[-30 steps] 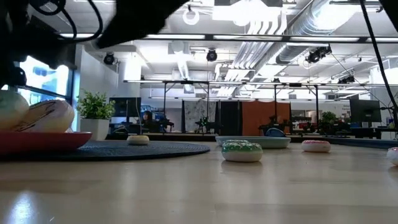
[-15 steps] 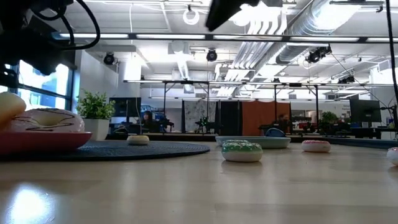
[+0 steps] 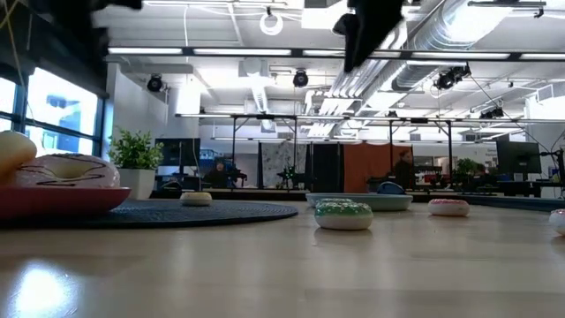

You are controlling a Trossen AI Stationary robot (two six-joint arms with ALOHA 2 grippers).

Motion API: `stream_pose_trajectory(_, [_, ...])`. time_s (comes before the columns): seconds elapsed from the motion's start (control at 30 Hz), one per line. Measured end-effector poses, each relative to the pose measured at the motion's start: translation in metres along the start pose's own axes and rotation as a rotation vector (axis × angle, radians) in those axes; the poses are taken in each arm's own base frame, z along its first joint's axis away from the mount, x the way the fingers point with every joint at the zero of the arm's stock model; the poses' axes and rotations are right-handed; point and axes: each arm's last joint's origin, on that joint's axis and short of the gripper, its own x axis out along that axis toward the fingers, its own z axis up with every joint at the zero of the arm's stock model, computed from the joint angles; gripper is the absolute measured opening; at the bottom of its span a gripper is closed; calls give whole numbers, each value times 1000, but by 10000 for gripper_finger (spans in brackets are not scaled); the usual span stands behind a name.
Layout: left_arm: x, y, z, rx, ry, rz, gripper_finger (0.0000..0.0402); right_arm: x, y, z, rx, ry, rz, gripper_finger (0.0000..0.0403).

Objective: Pick & Place donuts
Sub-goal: Put the top small green donut on the gray plate

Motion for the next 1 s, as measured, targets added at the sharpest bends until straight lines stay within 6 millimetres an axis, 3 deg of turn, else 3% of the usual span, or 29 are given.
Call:
stream_pose_trajectory(0.17, [-2,-4,18,76,-242,110,175,62,11,-21,-34,37,-15,165])
stream_pose_trajectory(0.23, [6,-3,26,113,-248,129,175,80,16,-29,-67,17,-10,165])
stream_pose_trajectory(0.4, [34,12,50,-11,-201,162,175,112,25,-42,-65,-79,48,165])
stream_pose_trajectory(0.73, [75,48,77,-52,-79,234,175,149,38,-60,-94,-369,155,167])
stream_pose_trajectory(1.0, [80,55,87,-43,-102,187,175,175,37,-75,-77,-326,140,183])
